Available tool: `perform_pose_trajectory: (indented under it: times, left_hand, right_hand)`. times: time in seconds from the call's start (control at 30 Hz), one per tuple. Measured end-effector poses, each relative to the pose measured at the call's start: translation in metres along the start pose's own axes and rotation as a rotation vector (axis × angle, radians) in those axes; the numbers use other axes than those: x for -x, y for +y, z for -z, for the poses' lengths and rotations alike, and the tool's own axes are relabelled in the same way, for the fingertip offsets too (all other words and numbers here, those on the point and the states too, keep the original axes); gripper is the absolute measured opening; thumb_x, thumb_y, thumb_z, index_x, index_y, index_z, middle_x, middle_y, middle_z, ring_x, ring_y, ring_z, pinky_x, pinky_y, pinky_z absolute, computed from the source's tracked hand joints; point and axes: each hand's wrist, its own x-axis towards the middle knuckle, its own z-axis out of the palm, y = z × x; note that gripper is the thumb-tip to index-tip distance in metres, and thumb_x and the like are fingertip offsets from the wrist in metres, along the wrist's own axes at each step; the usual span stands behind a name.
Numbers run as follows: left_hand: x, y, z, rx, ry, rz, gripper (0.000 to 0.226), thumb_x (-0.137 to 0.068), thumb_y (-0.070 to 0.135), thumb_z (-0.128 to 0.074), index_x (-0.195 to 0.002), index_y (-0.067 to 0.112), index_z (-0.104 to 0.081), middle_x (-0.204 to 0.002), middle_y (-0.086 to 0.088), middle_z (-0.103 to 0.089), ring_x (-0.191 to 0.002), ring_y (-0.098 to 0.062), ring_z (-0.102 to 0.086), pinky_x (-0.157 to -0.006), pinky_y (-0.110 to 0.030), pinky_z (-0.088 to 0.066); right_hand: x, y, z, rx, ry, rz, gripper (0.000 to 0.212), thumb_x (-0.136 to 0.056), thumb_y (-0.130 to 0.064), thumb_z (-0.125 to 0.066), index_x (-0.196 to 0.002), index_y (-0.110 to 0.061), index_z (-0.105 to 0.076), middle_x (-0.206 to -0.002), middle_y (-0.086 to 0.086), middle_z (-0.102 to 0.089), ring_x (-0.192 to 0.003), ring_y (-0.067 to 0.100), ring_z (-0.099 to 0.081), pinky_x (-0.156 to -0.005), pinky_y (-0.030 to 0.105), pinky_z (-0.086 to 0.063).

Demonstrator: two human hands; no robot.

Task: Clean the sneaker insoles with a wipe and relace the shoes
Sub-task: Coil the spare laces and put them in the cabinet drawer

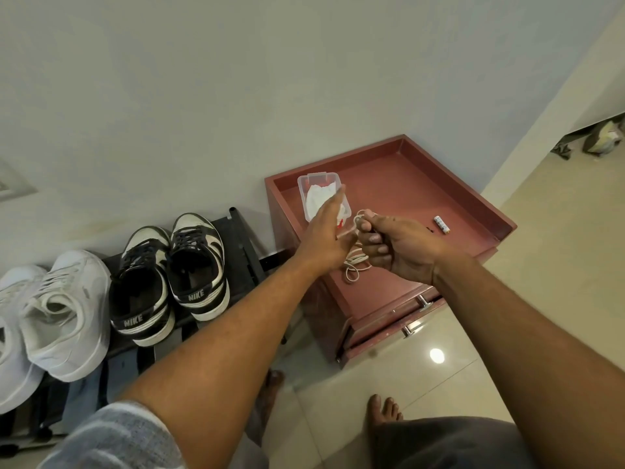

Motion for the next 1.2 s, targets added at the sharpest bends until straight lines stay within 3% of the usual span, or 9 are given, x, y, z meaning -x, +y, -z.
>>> perform_pose_trajectory:
  times: [0.07,0.17,0.37,0.5,0.63,0.73,0.83,1.03,1.2]
  left_hand:
    - [0.0,0.003,-0.001,0.067,-0.057,-0.056,0.052,-0.11,0.023,-0.054,-0.157,0.043,-0.043,-0.157,0.0,-0.053,-0.147,-0.019,-0.049,-0.123,-0.047,-0.041]
    - [0.003,0.017,-0.004,0.355,-0.107,0.071,0.031,-0.114,0.015,-0.045,-0.12,0.028,-0.072,-0.105,0.014,-0.076,-0.108,-0.008,-0.069,-0.112,-0.044,-0.052]
    - [0.006,0.021,-0.011,0.436,-0.134,0.148,0.025,-0.116,0.022,-0.044,-0.108,0.017,-0.067,-0.074,0.0,-0.059,-0.066,-0.01,-0.062,-0.067,-0.026,-0.059]
    - [0.009,0.015,-0.022,0.376,-0.264,0.197,0.025,-0.115,0.022,-0.047,-0.099,0.02,-0.067,-0.094,-0.015,-0.064,-0.089,-0.036,-0.065,-0.07,-0.036,-0.063]
    - [0.01,0.02,-0.022,0.23,-0.291,0.143,0.027,-0.115,0.022,-0.046,-0.102,0.016,-0.068,-0.103,-0.013,-0.065,-0.091,-0.028,-0.067,-0.057,-0.017,-0.054]
    - [0.009,0.021,-0.012,0.093,-0.268,0.062,0.024,-0.114,0.025,-0.049,-0.107,0.016,-0.07,-0.096,-0.005,-0.072,-0.08,-0.013,-0.074,-0.065,-0.031,-0.063]
    - [0.01,0.025,-0.002,-0.124,-0.213,-0.033,0.02,-0.112,0.025,-0.052,-0.105,0.019,-0.07,-0.085,0.008,-0.069,-0.07,-0.001,-0.066,-0.065,-0.026,-0.052]
    - [0.007,0.032,0.015,-0.37,-0.066,-0.179,0.021,-0.11,0.038,-0.055,-0.099,0.027,-0.069,-0.085,0.016,-0.069,-0.078,-0.001,-0.065,-0.068,-0.029,-0.051]
    - [0.0,0.035,0.028,-0.539,0.037,-0.294,0.029,-0.108,0.043,-0.051,-0.091,0.024,-0.065,-0.08,0.009,-0.068,-0.073,-0.011,-0.063,-0.068,-0.042,-0.058]
  right_hand:
    - [0.0,-0.002,-0.004,-0.086,-0.014,0.034,0.032,-0.111,-0.036,-0.043,-0.087,-0.019,-0.055,-0.072,-0.004,-0.037,-0.059,0.007,-0.029,-0.05,0.018,-0.028]
    - [0.002,-0.005,-0.008,-0.211,-0.002,0.102,0.029,-0.111,-0.028,-0.042,-0.092,-0.014,-0.058,-0.075,-0.002,-0.045,-0.062,0.01,-0.04,-0.056,0.02,-0.038]
    - [-0.002,-0.008,-0.006,-0.414,0.163,0.27,0.028,-0.11,-0.024,-0.047,-0.111,-0.007,-0.069,-0.1,0.009,-0.072,-0.092,0.021,-0.073,-0.077,0.027,-0.062]
    - [-0.003,-0.012,-0.002,-0.402,0.258,0.425,0.035,-0.112,-0.02,-0.042,-0.133,-0.004,-0.063,-0.133,0.014,-0.07,-0.127,0.025,-0.066,-0.108,0.034,-0.052]
    - [-0.005,-0.008,0.007,-0.257,0.375,0.482,0.035,-0.111,-0.012,-0.041,-0.139,-0.001,-0.059,-0.134,0.014,-0.069,-0.128,0.023,-0.066,-0.115,0.04,-0.048]
    - [-0.006,-0.001,0.01,-0.026,0.401,0.46,0.034,-0.113,-0.015,-0.04,-0.135,-0.003,-0.062,-0.131,0.012,-0.071,-0.128,0.025,-0.065,-0.115,0.046,-0.047]
    - [-0.004,0.002,0.011,0.091,0.365,0.444,0.035,-0.113,-0.019,-0.042,-0.133,-0.001,-0.063,-0.13,0.015,-0.071,-0.128,0.029,-0.065,-0.111,0.049,-0.05]
    - [-0.006,0.016,0.014,0.594,0.276,0.424,0.03,-0.112,-0.016,-0.044,-0.121,-0.005,-0.071,-0.117,0.012,-0.075,-0.117,0.024,-0.07,-0.105,0.038,-0.052]
    - [-0.006,0.018,0.016,0.603,0.183,0.355,0.032,-0.112,-0.019,-0.045,-0.123,-0.003,-0.07,-0.118,0.016,-0.074,-0.116,0.027,-0.07,-0.103,0.037,-0.055]
